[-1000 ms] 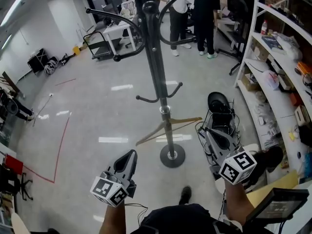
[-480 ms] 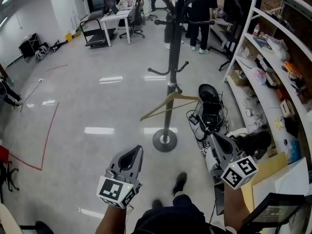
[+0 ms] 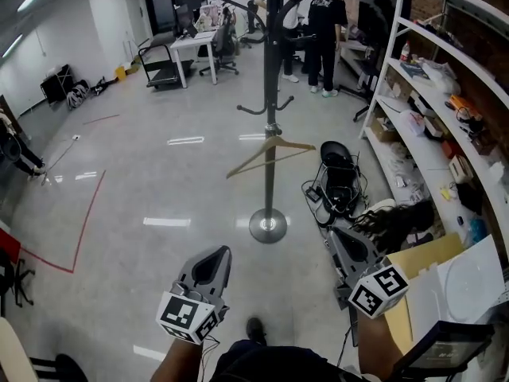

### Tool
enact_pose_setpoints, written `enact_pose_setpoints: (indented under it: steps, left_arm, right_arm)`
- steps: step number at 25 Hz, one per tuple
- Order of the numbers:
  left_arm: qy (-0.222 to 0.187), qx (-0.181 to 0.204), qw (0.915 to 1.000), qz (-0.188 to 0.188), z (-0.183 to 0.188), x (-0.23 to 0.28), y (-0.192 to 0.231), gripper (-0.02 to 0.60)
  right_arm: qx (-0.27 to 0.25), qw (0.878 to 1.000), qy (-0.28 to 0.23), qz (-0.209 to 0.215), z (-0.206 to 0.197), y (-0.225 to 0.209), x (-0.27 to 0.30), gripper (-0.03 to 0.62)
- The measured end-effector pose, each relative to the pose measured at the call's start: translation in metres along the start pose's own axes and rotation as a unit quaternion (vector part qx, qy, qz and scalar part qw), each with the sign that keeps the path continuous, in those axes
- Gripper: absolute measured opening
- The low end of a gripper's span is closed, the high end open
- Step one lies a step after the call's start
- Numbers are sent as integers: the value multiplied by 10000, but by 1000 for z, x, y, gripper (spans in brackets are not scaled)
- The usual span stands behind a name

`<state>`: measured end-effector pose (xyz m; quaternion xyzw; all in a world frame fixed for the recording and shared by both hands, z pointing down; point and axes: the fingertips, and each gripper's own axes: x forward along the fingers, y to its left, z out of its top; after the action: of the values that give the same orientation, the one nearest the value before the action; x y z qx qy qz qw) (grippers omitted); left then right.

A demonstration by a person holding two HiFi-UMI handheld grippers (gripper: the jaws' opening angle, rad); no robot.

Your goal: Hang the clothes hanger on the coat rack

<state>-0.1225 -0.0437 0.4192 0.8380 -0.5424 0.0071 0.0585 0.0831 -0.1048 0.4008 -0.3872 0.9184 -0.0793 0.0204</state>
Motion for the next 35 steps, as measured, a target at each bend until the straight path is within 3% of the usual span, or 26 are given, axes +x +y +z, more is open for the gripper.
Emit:
enact_pose_setpoints:
  steps: [4,9,14,22,31,35]
  left_arm:
    - [66,100,9999,-37,-7,-36,-63,0]
    - [220,-177,9992,290,-26,-66,-119,0]
    - [257,-232,9990,277,-32,-103,-165,0]
    - [352,57,9987,374,-30,-154,-186,0]
    - [215,16,9996,169,-30,-211,-194,0]
    - [111,-66,9999,10,-31,-228,-193,0]
  right_arm:
    - [-70,9996,101,263,-11,26,-55,6]
    - [-48,9992,181,358,-19,36,-127,6]
    - [-3,9990,80,435,-16,48,-182,6]
    - [-130,9989,-7,456,-14,82,-219,6]
    - [-488,9981,-24,376,-16,152,-245,6]
    - [-401,9991,68,137,-21,173,-253,6]
